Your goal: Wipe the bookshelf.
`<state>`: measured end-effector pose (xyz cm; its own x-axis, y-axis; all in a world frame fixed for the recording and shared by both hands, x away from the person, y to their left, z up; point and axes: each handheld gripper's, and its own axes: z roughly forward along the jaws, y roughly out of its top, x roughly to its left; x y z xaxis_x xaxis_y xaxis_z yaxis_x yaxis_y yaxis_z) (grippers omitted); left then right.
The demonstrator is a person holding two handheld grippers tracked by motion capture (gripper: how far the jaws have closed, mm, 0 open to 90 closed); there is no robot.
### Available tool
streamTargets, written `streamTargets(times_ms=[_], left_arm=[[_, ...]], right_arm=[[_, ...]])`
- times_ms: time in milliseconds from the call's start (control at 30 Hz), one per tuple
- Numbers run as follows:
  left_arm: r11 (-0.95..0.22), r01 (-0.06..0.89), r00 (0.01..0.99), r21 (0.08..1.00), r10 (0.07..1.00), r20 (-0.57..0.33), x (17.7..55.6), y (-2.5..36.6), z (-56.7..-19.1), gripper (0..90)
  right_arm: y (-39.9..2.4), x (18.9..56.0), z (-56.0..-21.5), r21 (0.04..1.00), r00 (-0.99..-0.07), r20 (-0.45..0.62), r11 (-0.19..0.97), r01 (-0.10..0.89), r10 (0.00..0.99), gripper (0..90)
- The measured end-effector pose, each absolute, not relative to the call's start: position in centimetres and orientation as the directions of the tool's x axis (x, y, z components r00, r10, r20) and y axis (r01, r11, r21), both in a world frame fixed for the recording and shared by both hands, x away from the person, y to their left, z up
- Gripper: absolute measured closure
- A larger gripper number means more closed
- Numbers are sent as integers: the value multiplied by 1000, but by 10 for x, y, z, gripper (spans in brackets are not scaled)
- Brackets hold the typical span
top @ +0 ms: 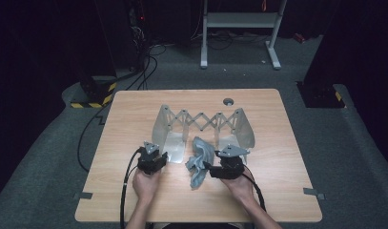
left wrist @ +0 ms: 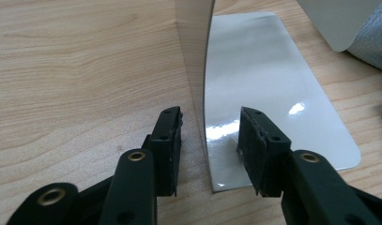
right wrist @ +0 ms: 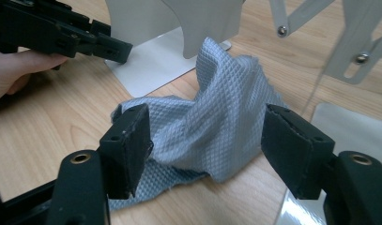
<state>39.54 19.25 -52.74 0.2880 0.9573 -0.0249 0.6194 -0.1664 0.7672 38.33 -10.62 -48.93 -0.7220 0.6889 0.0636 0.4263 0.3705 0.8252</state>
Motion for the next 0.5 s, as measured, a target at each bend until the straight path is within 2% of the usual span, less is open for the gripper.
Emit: streamTargets(times_ms=[300, 500], left_arm=[[-170, 620, 292, 766, 956, -24, 395, 192, -527, 598], [-171, 619, 294, 766, 955, -25, 395, 192, -527, 605]], right_arm=[[-85, 396, -499, 813, -703, 62, 373, 448, 708, 288], [-78, 407, -513, 774, -677, 69, 389, 500, 733, 286]])
